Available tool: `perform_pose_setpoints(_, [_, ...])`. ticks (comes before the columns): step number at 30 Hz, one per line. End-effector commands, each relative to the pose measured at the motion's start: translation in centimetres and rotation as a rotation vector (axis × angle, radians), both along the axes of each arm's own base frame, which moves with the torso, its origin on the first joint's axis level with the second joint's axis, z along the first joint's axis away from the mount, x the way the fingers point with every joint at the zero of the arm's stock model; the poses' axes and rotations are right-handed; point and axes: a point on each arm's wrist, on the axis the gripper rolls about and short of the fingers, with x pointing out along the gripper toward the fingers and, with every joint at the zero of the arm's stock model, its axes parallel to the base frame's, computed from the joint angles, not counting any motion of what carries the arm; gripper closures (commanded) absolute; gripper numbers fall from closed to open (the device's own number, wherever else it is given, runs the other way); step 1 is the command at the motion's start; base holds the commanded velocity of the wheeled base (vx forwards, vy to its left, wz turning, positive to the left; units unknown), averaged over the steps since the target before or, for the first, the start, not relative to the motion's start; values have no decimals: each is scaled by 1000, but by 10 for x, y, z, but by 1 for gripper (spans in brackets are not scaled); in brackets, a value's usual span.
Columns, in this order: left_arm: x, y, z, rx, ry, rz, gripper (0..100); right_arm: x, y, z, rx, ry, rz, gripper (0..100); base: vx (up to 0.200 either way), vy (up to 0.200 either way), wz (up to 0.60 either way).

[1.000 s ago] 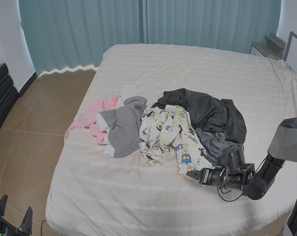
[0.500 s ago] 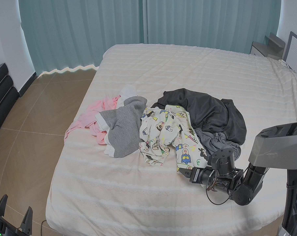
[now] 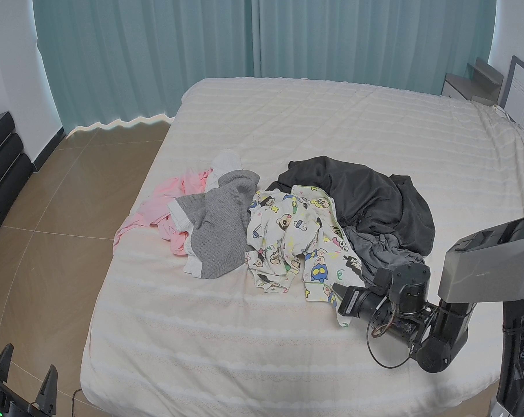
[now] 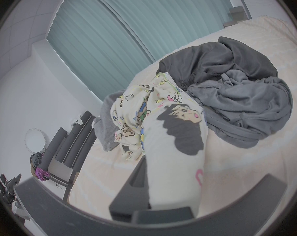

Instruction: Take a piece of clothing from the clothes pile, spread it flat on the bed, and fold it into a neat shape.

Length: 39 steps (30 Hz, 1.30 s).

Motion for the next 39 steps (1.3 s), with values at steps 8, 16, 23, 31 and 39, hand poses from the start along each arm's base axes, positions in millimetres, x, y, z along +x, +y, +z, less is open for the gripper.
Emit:
perform_pose_setpoints(8, [-1,0,-3,2,-9,-1,0,-58,-25,115,171,-265,65,100,0,0,0])
perform_pose_setpoints(16, [-1,-1,-3,9,-9,-29,0,-107,-33,156,240,-405,166,100,0,0,0])
perform_pose_setpoints(23, [-3,-2,9,44,-80,-91,0,-123,-33,171,195,-524,214,100,0,0,0])
perform_pose_setpoints(31, [4,-10,120,-157,-109,-479,0,-130,-35,186,231,-587,226,100,0,0,0])
perform_pose_setpoints(39, [95,-15,108,75,257,-648,0,-119,-25,227,272,-721,249,100,0,0,0])
